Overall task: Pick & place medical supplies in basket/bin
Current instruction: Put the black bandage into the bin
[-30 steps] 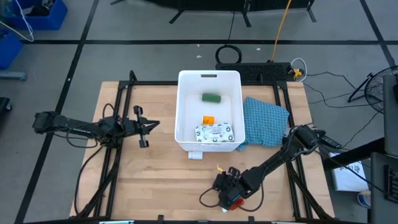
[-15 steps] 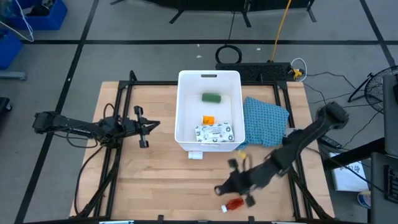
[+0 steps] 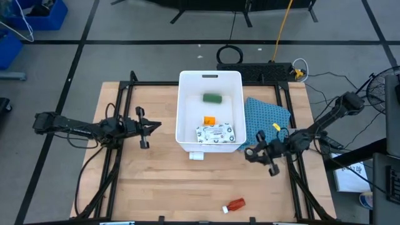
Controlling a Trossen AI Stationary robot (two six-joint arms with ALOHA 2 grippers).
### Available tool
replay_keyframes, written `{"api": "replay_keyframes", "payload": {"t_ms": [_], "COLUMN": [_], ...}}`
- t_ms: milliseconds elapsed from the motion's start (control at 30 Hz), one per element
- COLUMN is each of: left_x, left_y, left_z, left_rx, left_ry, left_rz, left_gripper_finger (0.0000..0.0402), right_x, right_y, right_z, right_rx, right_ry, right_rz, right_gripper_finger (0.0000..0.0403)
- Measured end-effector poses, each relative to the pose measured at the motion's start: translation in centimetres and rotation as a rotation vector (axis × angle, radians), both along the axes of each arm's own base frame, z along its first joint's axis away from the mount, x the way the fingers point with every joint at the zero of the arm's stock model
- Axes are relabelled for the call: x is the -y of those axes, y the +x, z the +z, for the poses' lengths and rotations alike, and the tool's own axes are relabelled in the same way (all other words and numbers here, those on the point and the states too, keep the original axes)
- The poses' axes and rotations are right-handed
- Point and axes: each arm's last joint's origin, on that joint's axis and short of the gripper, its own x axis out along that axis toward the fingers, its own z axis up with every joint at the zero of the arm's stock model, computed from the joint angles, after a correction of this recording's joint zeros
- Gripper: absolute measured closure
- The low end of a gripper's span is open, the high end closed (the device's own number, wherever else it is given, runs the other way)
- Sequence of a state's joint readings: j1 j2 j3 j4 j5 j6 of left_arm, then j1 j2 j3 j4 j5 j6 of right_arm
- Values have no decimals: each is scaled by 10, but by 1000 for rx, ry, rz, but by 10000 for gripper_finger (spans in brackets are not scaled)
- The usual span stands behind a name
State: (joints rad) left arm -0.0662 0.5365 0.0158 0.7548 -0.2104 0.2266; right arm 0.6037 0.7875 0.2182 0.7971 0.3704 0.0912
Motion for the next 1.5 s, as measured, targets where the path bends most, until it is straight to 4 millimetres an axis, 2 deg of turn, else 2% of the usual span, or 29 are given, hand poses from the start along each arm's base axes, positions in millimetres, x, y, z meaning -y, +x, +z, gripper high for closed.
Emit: {"api": "replay_keyframes", "payload": {"t_ms": [100,167,233,333,533,633,733,900,1067,1200,1333,1500], "left_x": [0,0,0,0,0,0,0,0,0,0,0,0], "left_y": [0,0,0,0,0,0,0,0,0,0,0,0], "left_z": [0,0,0,0,0,0,0,0,0,0,0,0], "left_rx": [-4,-3,-3,-3,1,3,3,3,-2,-3,-7,-7], "left_ry": [0,0,0,0,0,3,4,3,6,13,27,29], "left_rz": [0,0,0,0,1,2,2,2,2,4,8,8], "left_gripper_finger": [376,376,376,376,376,376,376,376,376,376,376,376], "right_x": [4,5,8,12,33,48,69,107,142,161,171,175], "right_y": [-3,0,6,19,52,73,98,141,171,182,188,193], "right_z": [-8,1,19,58,136,162,172,160,120,84,54,34], "right_rx": [-27,1,37,33,-184,-269,-386,-578,-787,-973,-1141,-1228], "right_ry": [28,59,84,68,-9,-37,-31,9,31,36,22,10], "right_rz": [-30,-42,-74,-132,-311,-387,-441,-483,-475,-491,-491,-478], "right_gripper_finger": [320,320,320,320,320,320,320,320,321,321,321,316]}}
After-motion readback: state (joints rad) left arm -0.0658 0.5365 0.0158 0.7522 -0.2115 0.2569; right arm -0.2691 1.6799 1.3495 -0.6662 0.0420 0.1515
